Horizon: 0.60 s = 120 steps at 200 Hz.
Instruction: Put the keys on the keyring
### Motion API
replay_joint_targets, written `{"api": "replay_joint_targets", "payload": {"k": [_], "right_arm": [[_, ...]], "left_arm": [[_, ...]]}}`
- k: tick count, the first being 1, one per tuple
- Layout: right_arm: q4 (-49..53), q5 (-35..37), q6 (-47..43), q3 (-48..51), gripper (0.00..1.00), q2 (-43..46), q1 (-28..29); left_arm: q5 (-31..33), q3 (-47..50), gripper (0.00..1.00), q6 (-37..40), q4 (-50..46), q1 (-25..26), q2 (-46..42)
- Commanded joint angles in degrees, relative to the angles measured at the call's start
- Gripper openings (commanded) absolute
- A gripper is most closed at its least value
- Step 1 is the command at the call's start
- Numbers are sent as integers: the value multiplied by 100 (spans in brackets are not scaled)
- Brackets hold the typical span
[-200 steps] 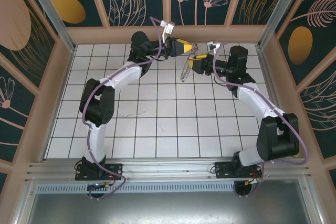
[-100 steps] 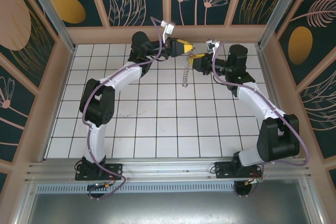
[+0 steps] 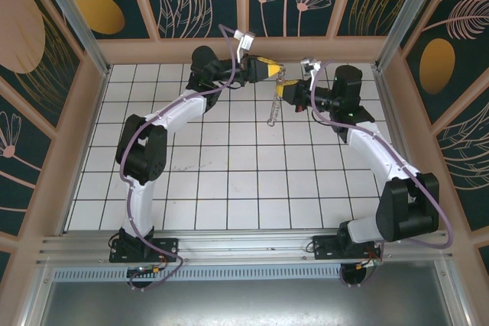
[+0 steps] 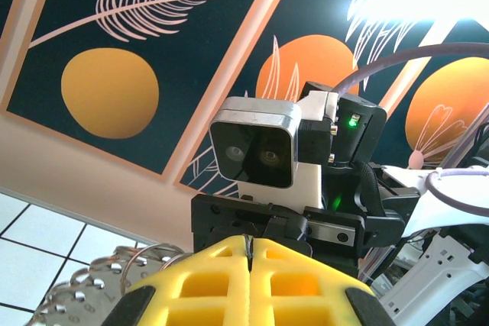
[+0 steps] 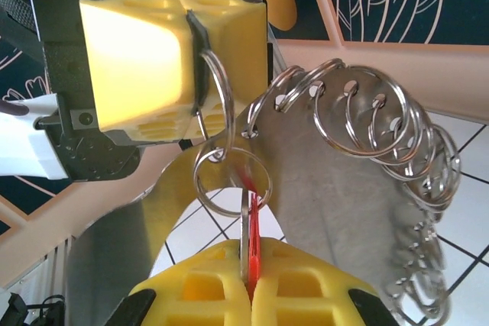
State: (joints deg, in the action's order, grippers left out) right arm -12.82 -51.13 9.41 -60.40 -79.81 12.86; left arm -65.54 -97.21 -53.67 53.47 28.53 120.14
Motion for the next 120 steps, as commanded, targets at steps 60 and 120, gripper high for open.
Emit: {"api": "replay_joint_targets", "payload": {"k": [60,120], "right_arm": [[751,222,-490,-377,0,300,23],[1081,348,-675,-636,0,371,15]], "left_arm": [[32,-108,0,200,185,47,-254],[47,-22,0,383,31,47,-286]]}}
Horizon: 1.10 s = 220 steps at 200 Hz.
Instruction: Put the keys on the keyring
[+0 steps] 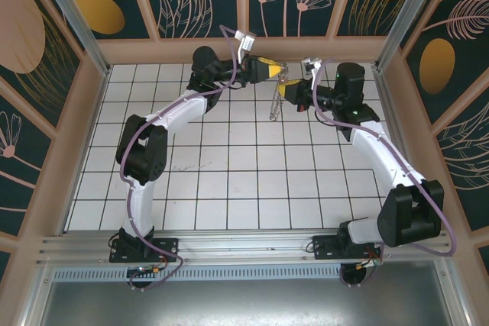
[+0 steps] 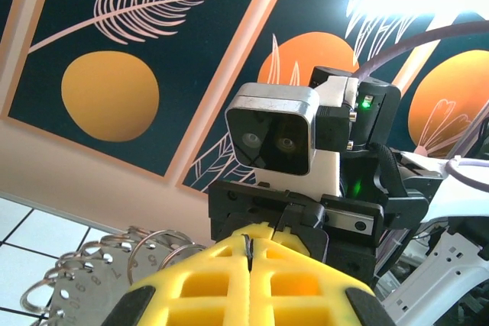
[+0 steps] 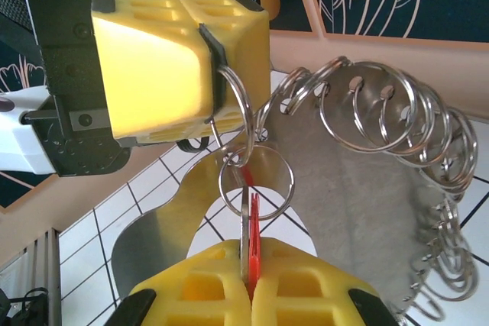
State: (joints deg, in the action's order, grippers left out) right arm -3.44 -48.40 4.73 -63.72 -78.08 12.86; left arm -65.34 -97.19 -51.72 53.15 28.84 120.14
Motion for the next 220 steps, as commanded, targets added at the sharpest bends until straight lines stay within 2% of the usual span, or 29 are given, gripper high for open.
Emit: {"api": "replay_joint_targets", "payload": {"k": [1,220], "right_arm": [[152,75,-213,-310,0,198,15],[1335,377,-955,-876,0,180,-185]], "left_arm": [[29,-26,0,185,64,16,-288],[39,111,0,470,-155,16,-366]]}}
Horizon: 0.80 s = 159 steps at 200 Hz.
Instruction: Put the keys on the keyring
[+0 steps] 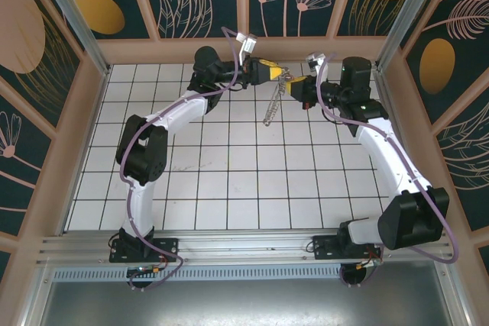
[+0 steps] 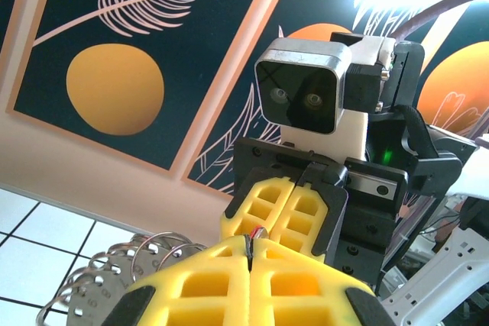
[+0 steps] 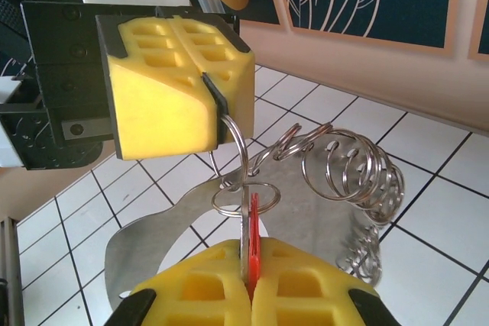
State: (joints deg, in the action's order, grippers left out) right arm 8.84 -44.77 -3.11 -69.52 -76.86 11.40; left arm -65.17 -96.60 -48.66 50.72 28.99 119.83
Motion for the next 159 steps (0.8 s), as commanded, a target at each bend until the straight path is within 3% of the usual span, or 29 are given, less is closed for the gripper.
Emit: {"api": "replay_joint_targets", "payload": {"k": [1,89,159], "right_arm": [[108,9,-171,-302,0,62,-35],[338,-128,-242,-800,0,-278,126],[863,446,-619,-1146,0,-360,142]], "left_arm": [[22,53,0,169,83,1,-332],[19,69,0,182,130,1,-329],[16,129,0,180,131,1,-329]]}}
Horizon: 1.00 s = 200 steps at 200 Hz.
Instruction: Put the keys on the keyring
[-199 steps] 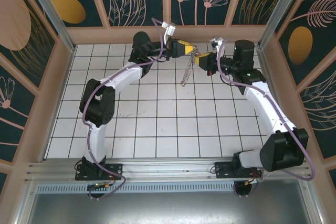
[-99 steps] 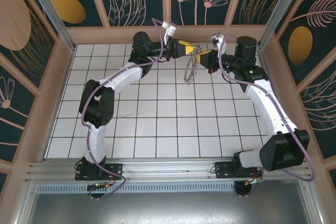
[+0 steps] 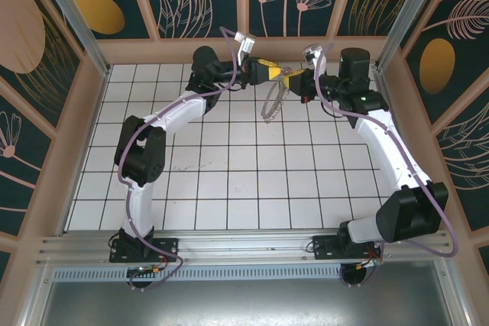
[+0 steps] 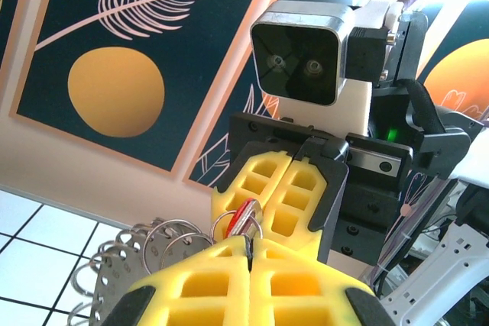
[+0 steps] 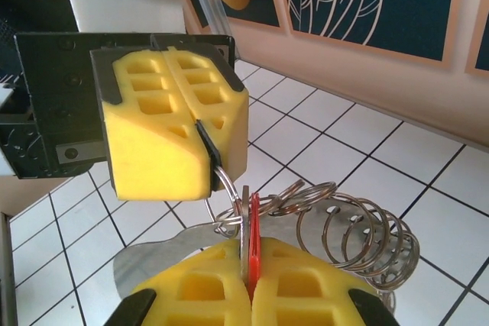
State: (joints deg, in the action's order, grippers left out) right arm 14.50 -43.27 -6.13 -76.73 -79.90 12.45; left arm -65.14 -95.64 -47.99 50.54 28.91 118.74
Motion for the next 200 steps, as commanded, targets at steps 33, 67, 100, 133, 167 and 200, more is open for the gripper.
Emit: {"api": "replay_joint_targets", "payload": {"k": [33,67,100,133,167,200], "right_arm": [[784,757,-607,-898,0,-170,33],[1029,837,-727,-1292,0,-260,38],[1325,1153,-890,-1535,0,-337,129],[1739,2162,-1099,-1832,0,-488,390],[1983,2927,-1193,-2024,0,-690,586],[2121,3092,-1246,-2108,0,-827,619]], "left_arm": [[18,36,0,123,131,10,-219],[46,45,0,123,131,10,-241],[54,35,0,123,122,10,-246],[173,5,0,188,-39,10,-229],[507,-1,16,307,-295,4,-211],[920,228,37,391,-317,-58,-354]]}}
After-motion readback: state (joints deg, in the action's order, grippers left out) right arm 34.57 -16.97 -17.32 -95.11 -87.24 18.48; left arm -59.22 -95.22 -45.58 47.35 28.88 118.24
